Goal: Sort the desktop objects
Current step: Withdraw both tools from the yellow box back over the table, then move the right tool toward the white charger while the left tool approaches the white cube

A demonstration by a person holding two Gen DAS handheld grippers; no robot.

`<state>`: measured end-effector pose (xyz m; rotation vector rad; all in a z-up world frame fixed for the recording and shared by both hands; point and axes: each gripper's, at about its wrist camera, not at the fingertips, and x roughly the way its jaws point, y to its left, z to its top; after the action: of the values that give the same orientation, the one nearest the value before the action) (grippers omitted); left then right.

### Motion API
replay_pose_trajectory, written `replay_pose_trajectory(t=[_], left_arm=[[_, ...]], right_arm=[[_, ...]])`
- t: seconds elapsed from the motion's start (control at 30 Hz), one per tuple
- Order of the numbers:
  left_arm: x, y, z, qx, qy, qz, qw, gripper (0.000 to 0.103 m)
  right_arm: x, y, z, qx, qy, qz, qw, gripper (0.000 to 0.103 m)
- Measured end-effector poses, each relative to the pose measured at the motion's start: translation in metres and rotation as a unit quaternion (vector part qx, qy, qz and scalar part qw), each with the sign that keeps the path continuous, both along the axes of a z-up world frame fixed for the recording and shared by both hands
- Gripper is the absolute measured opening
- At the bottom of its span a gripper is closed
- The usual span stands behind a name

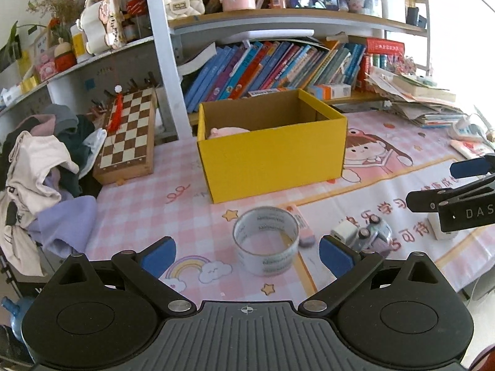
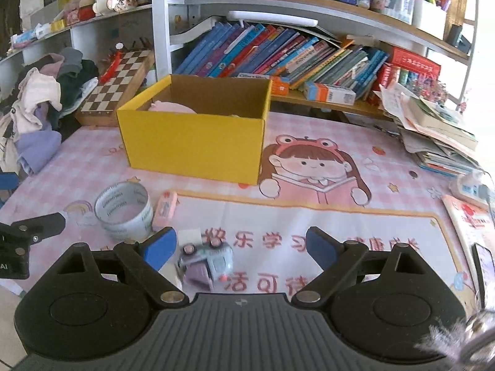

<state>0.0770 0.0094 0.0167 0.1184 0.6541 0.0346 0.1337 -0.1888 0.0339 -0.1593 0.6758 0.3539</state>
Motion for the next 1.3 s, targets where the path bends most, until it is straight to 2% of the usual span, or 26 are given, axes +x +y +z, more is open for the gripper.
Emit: replay_pose_trajectory(t=[0.27,0.87,1.3], left_arm=[[-0.021,-0.015,-0.007,0.003,0.000,-0.022,0.9997,0.101],[-0.027,-0.025,-0.032,-0.014,0.048,-0.032,0.9982,0.101],[-0.023,-0.034,-0.042,-0.022,0.066,-0.051,0.9963,0.101]], right_arm=[[-0.027,-0.014,-0.006,0.000,-0.017,-0.030,0.999,0.093],[-0.036,-0.030,-0.037,0.005,0.058,-0.071,0.996,0.095],[-0.036,-0.041,-0.042,0.003,0.071,-0.090,0.993,0.095]])
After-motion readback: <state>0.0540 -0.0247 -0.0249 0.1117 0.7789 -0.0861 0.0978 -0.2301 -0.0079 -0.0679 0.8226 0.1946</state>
